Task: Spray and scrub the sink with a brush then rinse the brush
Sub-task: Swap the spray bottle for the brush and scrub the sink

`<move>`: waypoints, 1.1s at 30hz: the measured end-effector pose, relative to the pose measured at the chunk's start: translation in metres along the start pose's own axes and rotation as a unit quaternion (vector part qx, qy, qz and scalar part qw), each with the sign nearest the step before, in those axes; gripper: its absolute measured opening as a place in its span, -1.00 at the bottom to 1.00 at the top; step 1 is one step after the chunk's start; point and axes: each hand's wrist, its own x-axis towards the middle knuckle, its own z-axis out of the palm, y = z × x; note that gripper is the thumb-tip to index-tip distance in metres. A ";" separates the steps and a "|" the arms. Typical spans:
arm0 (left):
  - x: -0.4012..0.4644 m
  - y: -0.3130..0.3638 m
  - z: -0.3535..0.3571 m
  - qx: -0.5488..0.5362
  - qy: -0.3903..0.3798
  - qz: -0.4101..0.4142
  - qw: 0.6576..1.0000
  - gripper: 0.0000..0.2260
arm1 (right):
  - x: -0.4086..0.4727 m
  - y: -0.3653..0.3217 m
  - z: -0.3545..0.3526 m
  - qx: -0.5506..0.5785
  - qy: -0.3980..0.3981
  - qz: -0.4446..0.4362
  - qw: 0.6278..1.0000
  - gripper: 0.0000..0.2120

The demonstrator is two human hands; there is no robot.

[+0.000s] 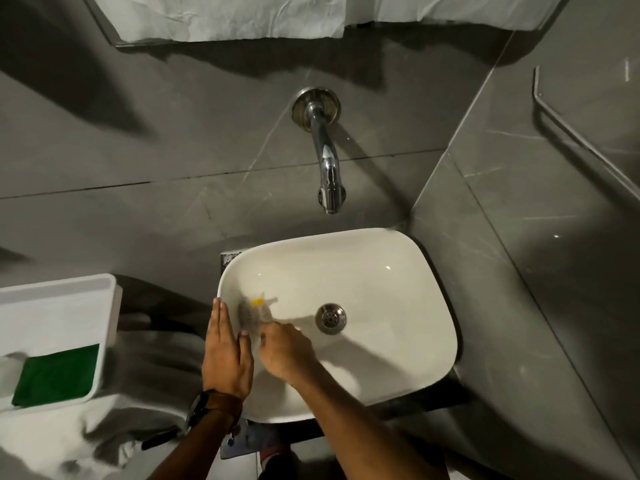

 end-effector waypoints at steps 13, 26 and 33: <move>0.000 0.002 -0.006 0.012 -0.013 -0.023 1.000 -0.31 | -0.089 0.074 -0.041 -0.107 -0.074 0.155 0.979 -0.66; -0.003 0.012 -0.009 -0.045 0.002 -0.106 0.993 -0.30 | -0.017 0.133 -0.073 -0.086 0.137 0.260 0.952 -0.67; -0.003 0.012 -0.009 -0.050 0.001 -0.107 0.993 -0.27 | -0.089 0.040 -0.013 -0.064 -0.120 0.093 0.986 -0.63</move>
